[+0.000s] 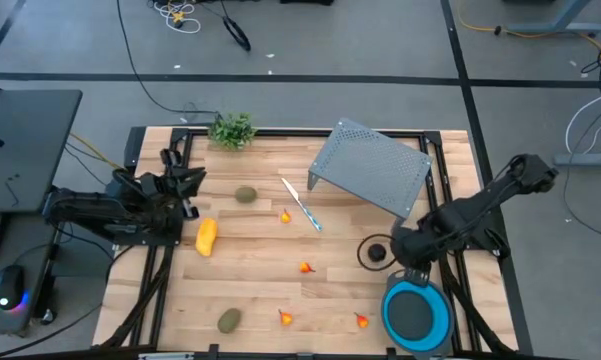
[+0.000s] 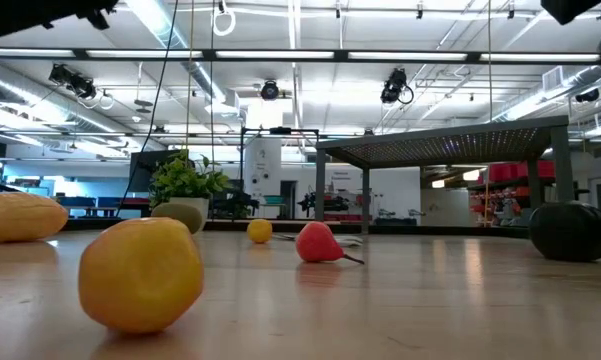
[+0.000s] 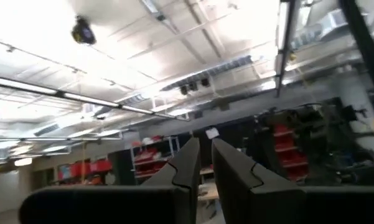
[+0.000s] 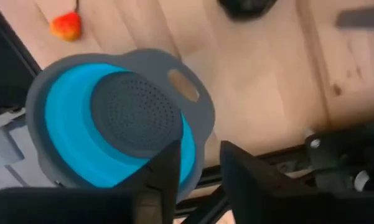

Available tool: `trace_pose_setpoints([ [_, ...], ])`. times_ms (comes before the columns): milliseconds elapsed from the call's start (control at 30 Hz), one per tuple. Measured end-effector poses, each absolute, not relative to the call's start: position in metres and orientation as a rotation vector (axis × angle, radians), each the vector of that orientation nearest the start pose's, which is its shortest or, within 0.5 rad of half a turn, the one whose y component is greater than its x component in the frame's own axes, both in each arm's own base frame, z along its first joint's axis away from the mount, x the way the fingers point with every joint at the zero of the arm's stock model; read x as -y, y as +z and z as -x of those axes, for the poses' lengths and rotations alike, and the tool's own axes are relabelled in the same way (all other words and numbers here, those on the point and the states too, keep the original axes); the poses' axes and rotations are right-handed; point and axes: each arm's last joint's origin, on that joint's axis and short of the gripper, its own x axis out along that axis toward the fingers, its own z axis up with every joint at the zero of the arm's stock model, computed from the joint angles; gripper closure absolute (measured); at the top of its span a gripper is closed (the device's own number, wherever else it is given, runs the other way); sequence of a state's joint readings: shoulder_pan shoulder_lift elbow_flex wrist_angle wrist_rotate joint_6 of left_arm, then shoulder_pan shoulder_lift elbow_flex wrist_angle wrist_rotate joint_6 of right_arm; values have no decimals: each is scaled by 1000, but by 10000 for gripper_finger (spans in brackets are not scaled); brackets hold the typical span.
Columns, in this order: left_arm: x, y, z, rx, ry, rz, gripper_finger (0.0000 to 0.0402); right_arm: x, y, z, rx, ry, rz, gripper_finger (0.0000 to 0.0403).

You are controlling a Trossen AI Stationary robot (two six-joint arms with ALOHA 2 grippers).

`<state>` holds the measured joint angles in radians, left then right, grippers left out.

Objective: Pick & Place Fruit
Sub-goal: Put the blue strainer bowl on the shelf

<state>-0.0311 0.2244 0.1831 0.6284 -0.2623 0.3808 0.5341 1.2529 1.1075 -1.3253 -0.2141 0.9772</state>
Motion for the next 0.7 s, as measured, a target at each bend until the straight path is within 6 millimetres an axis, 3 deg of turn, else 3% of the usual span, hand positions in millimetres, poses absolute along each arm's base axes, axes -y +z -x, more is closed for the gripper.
trace_pose_setpoints([
  [233,-4,257,-111,409,303,-335,349,-121,265,-155,-1669,-234,-513,222],
  [467,-3,257,-123,357,286,-307,349,-134,253,-150,-1647,-224,-545,217],
  [700,-3,254,-128,323,268,-261,349,-143,228,-145,-1638,-208,-579,217],
])
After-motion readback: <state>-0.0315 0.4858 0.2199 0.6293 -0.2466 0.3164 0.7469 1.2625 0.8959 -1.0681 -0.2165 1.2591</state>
